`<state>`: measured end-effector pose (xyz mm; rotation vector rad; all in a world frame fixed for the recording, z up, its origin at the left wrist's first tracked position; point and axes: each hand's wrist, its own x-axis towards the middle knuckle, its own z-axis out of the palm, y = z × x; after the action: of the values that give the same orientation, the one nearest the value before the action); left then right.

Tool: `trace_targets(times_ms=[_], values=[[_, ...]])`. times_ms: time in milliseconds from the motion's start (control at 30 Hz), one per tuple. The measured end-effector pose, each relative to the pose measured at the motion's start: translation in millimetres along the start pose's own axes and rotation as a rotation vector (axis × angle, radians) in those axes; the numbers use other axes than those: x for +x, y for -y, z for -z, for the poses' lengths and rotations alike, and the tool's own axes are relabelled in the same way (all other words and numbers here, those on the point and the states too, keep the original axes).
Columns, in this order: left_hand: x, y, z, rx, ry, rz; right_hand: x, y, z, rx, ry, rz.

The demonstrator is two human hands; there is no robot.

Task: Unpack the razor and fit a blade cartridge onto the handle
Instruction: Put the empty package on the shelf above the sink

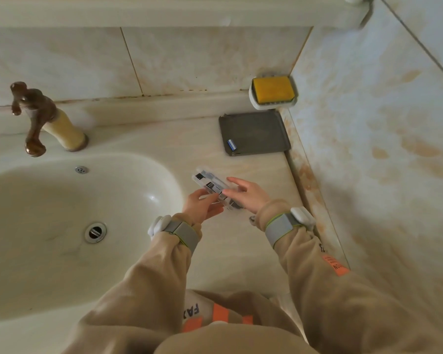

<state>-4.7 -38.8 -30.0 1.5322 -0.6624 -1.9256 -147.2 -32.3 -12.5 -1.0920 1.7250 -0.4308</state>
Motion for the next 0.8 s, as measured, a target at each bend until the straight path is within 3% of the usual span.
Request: trace_targets(times_ms=[167, 300, 433, 800], values=[[1.6, -4.3, -0.1, -0.079, 0.042, 0.028, 0.4, 1.1, 0.2, -0.034, -0.061, 0.067], [6.8, -2.2, -4.0, 0.026, -0.048, 0.034, -1.9, 3.0, -8.0, -0.106, -0.102, 0.169], [7.0, -3.6, -2.4, -0.057, -0.066, 0.012, -1.7, 6.8, -11.0, -0.151, -0.113, 0.246], [1.8, -6.1, -1.7, -0.147, -0.024, -0.038, 0.4, 3.2, -7.6, -0.039, -0.152, 0.122]])
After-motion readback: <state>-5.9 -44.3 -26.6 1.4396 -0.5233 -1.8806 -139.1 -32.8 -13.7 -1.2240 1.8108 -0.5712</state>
